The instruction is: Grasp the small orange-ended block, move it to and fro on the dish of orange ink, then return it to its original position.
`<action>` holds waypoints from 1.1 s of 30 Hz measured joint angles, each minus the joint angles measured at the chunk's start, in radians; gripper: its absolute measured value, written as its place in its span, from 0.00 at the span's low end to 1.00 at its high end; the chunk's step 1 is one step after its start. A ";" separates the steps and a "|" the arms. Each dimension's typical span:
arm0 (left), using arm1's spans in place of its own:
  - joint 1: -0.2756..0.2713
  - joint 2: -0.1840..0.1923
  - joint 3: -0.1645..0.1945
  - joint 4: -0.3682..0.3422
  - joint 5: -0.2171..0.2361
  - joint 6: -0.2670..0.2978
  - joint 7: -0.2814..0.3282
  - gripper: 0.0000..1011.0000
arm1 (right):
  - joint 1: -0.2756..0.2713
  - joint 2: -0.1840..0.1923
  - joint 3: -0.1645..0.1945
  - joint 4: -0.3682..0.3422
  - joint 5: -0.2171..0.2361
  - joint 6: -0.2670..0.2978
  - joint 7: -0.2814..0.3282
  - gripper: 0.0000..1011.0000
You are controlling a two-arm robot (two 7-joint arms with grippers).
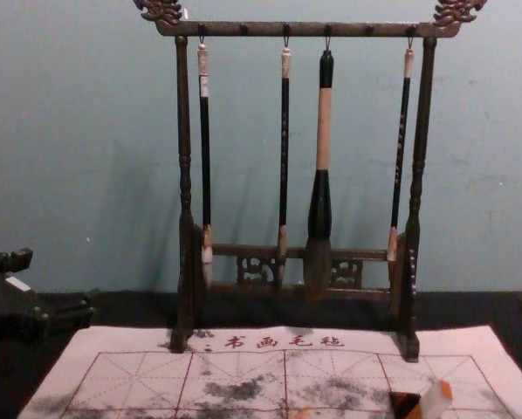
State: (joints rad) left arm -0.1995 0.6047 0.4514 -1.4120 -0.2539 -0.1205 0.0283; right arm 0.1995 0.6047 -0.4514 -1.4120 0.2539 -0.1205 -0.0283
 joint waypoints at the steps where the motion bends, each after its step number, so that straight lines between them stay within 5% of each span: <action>1: 0.000 0.000 0.000 0.000 0.000 0.000 0.000 0.99 | 0.000 0.000 0.000 0.000 0.000 0.000 0.000 0.99; 12: 0.000 0.000 0.000 0.000 0.000 0.000 0.000 0.99 | -0.025 0.000 0.021 -0.023 0.022 0.014 0.020 0.99; 27: 0.000 0.000 0.000 0.000 0.000 0.000 0.000 0.99 | -0.261 0.078 0.111 -0.258 0.238 0.208 0.178 0.99; 33: 0.000 0.000 0.000 0.000 0.000 0.000 0.000 0.99 | -0.307 0.082 0.121 -0.310 0.281 0.251 0.220 0.99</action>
State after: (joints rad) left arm -0.1995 0.6047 0.4514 -1.4120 -0.2539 -0.1205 0.0283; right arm -0.1077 0.6866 -0.3308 -1.7217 0.5346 0.1308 0.1921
